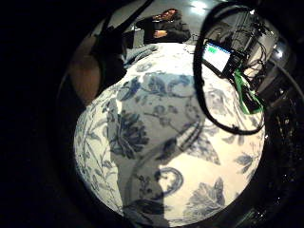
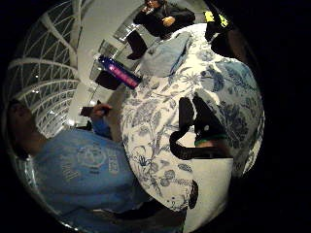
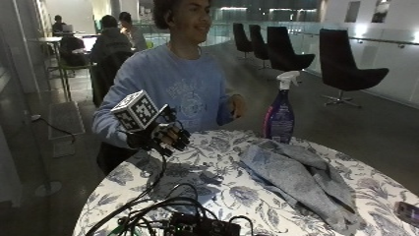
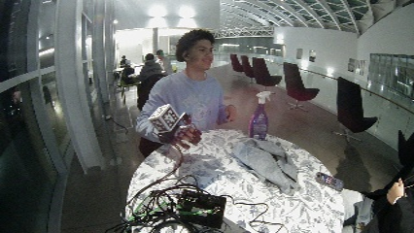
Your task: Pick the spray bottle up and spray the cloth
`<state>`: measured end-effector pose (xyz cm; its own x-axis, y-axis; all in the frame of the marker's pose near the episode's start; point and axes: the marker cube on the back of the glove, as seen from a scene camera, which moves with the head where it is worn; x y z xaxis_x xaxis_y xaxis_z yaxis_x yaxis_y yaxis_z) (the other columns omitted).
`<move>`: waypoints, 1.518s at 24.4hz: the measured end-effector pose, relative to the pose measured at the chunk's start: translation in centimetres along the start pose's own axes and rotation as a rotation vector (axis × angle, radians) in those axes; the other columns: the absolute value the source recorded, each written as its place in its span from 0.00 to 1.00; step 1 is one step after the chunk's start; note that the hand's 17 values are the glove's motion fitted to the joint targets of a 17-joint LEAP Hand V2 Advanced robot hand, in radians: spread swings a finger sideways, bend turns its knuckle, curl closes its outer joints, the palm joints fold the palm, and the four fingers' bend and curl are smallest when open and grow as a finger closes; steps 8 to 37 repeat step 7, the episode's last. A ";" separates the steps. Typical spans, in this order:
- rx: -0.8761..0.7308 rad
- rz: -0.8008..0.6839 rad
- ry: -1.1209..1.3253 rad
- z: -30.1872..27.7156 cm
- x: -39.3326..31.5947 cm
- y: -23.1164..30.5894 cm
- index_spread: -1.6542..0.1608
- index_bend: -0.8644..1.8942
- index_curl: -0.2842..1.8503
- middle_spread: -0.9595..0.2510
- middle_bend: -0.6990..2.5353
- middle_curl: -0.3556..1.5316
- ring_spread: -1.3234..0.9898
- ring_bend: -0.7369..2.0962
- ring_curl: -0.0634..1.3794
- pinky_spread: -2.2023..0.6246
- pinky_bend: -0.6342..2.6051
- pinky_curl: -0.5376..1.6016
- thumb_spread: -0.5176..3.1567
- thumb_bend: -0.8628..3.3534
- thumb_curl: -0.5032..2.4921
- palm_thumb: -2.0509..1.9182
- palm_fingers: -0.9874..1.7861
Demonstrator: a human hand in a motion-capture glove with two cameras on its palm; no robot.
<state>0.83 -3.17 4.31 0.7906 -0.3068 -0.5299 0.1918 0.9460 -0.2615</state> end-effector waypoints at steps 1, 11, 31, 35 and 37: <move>0.002 0.002 0.013 -0.1 0.2 0.3 0.73 0.41 0.27 0.77 0.27 0.38 0.57 0.37 0.24 0.84 0.31 0.40 0.44 0.20 0.34 0.72 0.60; -0.003 -0.023 0.061 0.0 0.8 0.5 0.73 0.40 0.28 0.76 0.27 0.38 0.56 0.36 0.24 0.84 0.29 0.40 0.45 0.20 0.33 0.72 0.61; -0.003 -0.023 0.061 0.0 0.8 0.5 0.73 0.40 0.28 0.76 0.27 0.38 0.56 0.36 0.24 0.84 0.29 0.40 0.45 0.20 0.33 0.72 0.61; -0.003 -0.023 0.061 0.0 0.8 0.5 0.73 0.40 0.28 0.76 0.27 0.38 0.56 0.36 0.24 0.84 0.29 0.40 0.45 0.20 0.33 0.72 0.61; -0.003 -0.023 0.061 0.0 0.8 0.5 0.73 0.40 0.28 0.76 0.27 0.38 0.56 0.36 0.24 0.84 0.29 0.40 0.45 0.20 0.33 0.72 0.61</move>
